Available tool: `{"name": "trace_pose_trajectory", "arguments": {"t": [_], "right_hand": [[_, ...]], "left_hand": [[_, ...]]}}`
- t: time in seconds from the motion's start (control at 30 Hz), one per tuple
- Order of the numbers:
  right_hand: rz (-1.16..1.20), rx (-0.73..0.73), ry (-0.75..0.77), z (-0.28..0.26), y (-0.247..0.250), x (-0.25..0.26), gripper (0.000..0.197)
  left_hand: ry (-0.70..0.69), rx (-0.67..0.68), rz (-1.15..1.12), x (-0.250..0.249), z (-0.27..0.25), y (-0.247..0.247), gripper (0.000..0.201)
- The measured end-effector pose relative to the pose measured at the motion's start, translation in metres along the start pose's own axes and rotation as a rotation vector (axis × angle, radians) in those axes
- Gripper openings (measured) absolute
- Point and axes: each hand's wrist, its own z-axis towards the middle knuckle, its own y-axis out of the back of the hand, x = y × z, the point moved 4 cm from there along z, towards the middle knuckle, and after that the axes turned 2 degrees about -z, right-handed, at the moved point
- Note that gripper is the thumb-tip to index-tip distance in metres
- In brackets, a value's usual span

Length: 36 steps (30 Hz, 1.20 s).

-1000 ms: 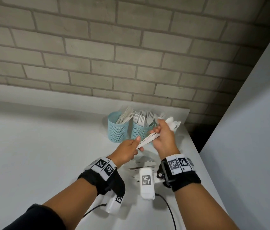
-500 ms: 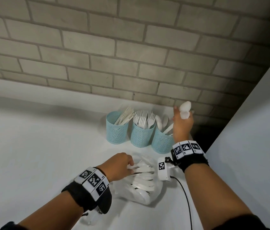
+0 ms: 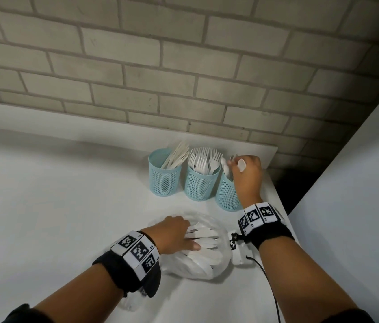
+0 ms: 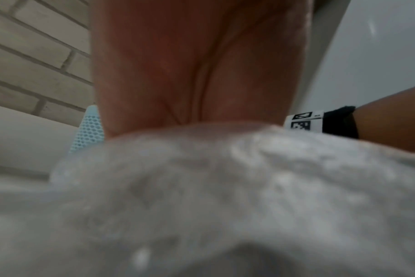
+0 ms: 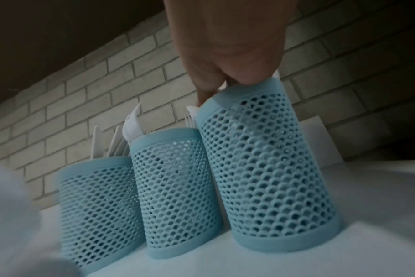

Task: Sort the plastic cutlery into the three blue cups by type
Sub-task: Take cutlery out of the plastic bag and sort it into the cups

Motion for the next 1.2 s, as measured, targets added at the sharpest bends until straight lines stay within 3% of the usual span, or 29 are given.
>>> {"name": "trace_pose_trajectory", "arguments": {"t": [0.13, 0.2, 0.27, 0.3, 0.33, 0.4, 0.47, 0.53, 0.63, 0.77, 1.0, 1.2], "right_hand": [[-0.060, 0.052, 0.023, 0.005, 0.003, 0.005, 0.034], [-0.124, -0.073, 0.136, 0.002, 0.015, 0.018, 0.037], [-0.091, -0.170, 0.282, -0.009, 0.029, 0.037, 0.025], [-0.023, -0.094, 0.325, -0.015, 0.033, 0.046, 0.016], [0.049, 0.087, 0.320, -0.021, 0.034, 0.054, 0.008], [0.027, 0.644, 0.214, -0.041, 0.026, 0.062, 0.008], [-0.199, 1.052, 0.137, -0.067, 0.017, 0.057, 0.020], [-0.368, 1.163, 0.071, -0.084, 0.011, 0.045, 0.030], [-0.454, 1.122, 0.015, -0.096, 0.006, 0.032, 0.044], [-0.391, 0.965, -0.015, -0.099, 0.009, 0.025, 0.049], [-0.283, 0.667, -0.090, -0.106, 0.019, 0.018, 0.043], [-0.276, 0.642, -0.126, -0.111, 0.022, 0.016, 0.041]], "left_hand": [[0.016, 0.006, -0.067, 0.004, 0.001, 0.000, 0.061], [0.001, -0.027, -0.113, 0.006, 0.003, 0.001, 0.054], [-0.015, -0.072, -0.131, 0.009, 0.004, 0.002, 0.048], [-0.027, -0.087, -0.126, 0.009, 0.004, 0.003, 0.045], [-0.043, -0.097, -0.113, 0.009, 0.004, 0.003, 0.042], [-0.082, -0.117, -0.092, 0.008, 0.004, 0.003, 0.042], [-0.097, -0.133, -0.111, 0.008, 0.004, 0.003, 0.050], [-0.089, -0.135, -0.120, 0.008, 0.006, 0.002, 0.053], [-0.076, -0.164, -0.127, 0.010, 0.009, 0.003, 0.041], [-0.078, -0.145, -0.086, 0.008, 0.007, 0.004, 0.042], [-0.143, -0.147, -0.007, 0.006, -0.003, 0.005, 0.034], [-0.171, -0.222, 0.129, -0.002, -0.011, 0.004, 0.039]]}}
